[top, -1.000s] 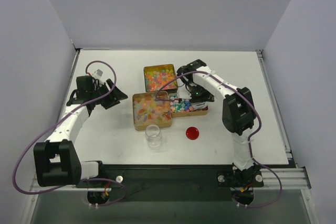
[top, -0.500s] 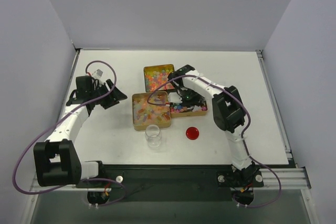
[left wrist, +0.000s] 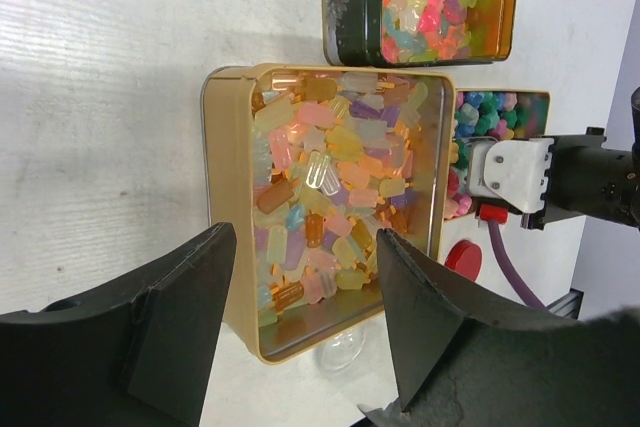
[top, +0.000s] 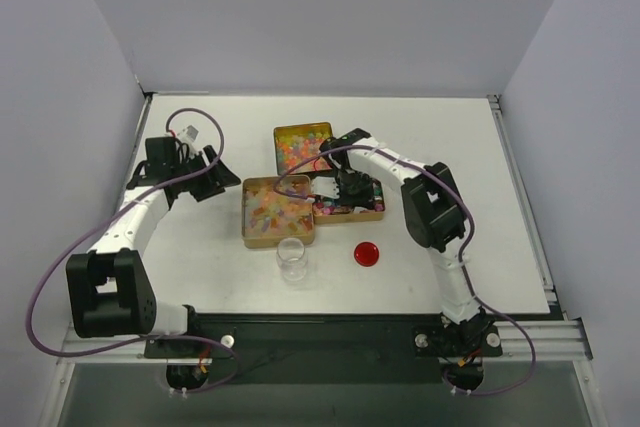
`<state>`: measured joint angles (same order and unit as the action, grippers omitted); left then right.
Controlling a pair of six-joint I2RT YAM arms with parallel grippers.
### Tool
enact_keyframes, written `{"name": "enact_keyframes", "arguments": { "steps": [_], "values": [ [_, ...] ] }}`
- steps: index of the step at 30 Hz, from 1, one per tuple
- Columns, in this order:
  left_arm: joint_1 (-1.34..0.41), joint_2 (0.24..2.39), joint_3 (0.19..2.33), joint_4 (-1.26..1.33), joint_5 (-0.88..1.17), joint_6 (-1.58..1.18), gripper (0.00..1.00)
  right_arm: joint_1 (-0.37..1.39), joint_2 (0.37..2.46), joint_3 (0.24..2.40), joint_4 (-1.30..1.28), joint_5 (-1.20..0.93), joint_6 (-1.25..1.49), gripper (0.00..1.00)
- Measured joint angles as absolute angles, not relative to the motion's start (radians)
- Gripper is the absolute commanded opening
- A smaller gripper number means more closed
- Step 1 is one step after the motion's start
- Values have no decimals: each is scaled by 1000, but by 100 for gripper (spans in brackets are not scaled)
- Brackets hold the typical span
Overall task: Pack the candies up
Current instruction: Scoop the fake candies from the storage box.
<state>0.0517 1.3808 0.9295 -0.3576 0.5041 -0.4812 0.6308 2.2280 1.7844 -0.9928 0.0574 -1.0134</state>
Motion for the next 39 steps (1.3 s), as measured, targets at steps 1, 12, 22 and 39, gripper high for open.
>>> {"name": "enact_keyframes", "arguments": {
  "steps": [1,12,22,39],
  "values": [
    [53,1386,936,-360,505,-476,69,626,2223,1770,-980,39,-1013,0],
    [69,1421,970,-379,523,-400,70,514,2099,1593,-809,-228,-971,0],
    [78,1439,970,-387,552,-358,70,476,1992,1467,-693,-340,-959,0],
    [109,1451,1013,-443,619,-228,71,404,1814,1337,-554,-436,-871,0]
  ]
}}
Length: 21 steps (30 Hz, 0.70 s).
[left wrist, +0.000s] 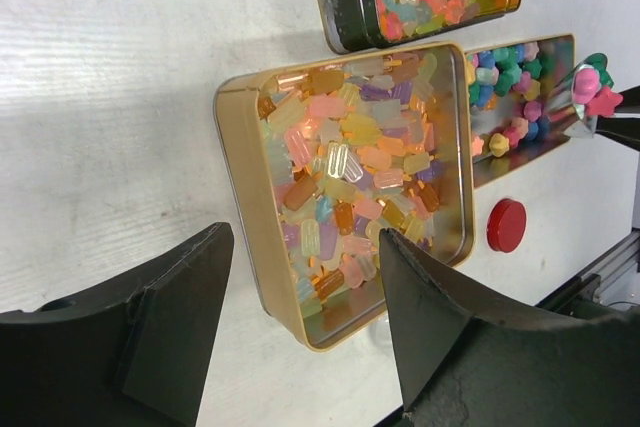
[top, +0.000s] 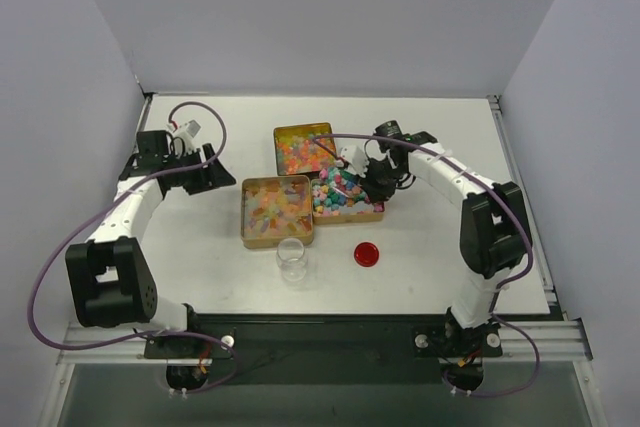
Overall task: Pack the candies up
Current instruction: Scoop the fake candies from the storage box.
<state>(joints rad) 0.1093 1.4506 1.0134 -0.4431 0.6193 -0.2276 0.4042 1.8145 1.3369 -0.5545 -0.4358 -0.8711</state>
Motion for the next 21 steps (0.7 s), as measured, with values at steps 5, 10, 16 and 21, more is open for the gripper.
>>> {"name": "enact_keyframes", "arguments": {
  "steps": [5,10,16,21],
  "values": [
    [126,1459,1043,-435,635,-213,72,415,1809,1382,-552,-444,-839,0],
    [133,1439,1042,-402,667,-285,72,480,1765,1435,-580,-426,-830,0],
    [134,1390,1045,-411,671,-315,72,600,1677,1488,-669,-418,-834,0],
    [138,1293,1015,-413,652,-366,73,690,1624,1508,-770,-411,-842,0]
  ]
}}
